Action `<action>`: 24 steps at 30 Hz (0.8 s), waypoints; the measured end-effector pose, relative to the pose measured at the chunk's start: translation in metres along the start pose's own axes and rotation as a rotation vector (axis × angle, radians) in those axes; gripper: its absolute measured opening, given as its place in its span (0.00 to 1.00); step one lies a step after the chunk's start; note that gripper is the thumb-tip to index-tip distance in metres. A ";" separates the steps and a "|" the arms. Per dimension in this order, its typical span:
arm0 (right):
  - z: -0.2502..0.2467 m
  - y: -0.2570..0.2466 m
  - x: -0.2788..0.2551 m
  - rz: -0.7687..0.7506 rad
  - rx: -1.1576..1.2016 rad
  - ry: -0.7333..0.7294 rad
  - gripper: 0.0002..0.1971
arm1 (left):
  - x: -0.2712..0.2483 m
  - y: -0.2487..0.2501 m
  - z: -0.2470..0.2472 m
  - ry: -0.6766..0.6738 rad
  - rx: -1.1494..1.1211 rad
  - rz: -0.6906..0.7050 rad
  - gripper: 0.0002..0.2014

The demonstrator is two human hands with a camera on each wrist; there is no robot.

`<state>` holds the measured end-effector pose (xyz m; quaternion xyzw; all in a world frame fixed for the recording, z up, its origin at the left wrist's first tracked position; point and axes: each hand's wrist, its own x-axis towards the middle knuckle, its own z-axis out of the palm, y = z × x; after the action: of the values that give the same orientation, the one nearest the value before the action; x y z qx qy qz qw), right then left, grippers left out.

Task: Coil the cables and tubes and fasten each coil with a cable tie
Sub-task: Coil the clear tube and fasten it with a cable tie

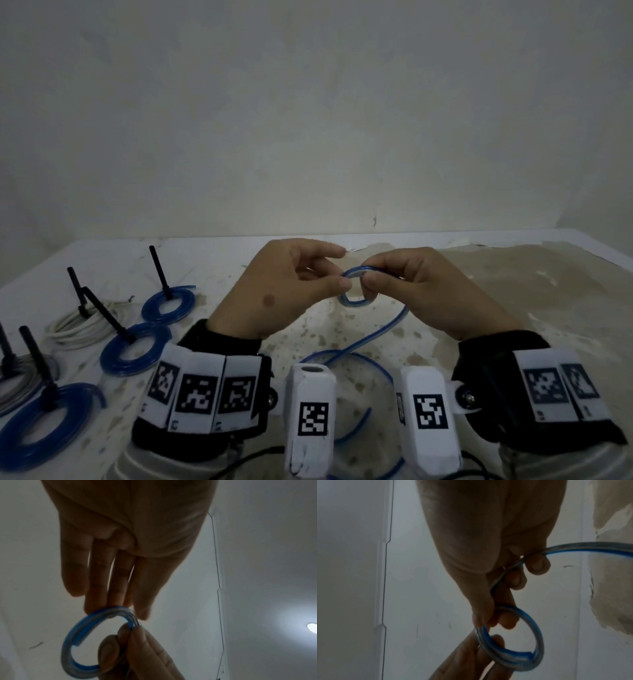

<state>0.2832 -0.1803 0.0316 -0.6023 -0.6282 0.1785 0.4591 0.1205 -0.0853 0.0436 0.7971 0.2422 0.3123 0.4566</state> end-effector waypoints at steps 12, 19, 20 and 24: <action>0.008 -0.004 0.005 -0.016 -0.027 0.110 0.09 | 0.002 -0.001 0.007 -0.019 0.079 -0.009 0.03; 0.016 -0.003 0.010 0.008 0.400 0.248 0.13 | 0.006 -0.002 0.012 0.121 -0.516 -0.127 0.04; 0.017 -0.003 0.011 -0.002 0.400 0.290 0.13 | 0.006 -0.003 0.014 0.100 -0.500 -0.128 0.04; 0.018 -0.004 0.012 -0.031 0.285 0.367 0.12 | 0.003 -0.007 0.021 -0.059 -0.288 -0.151 0.04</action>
<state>0.2684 -0.1645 0.0294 -0.5440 -0.5118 0.1461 0.6487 0.1373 -0.0925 0.0303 0.7116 0.2405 0.2852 0.5953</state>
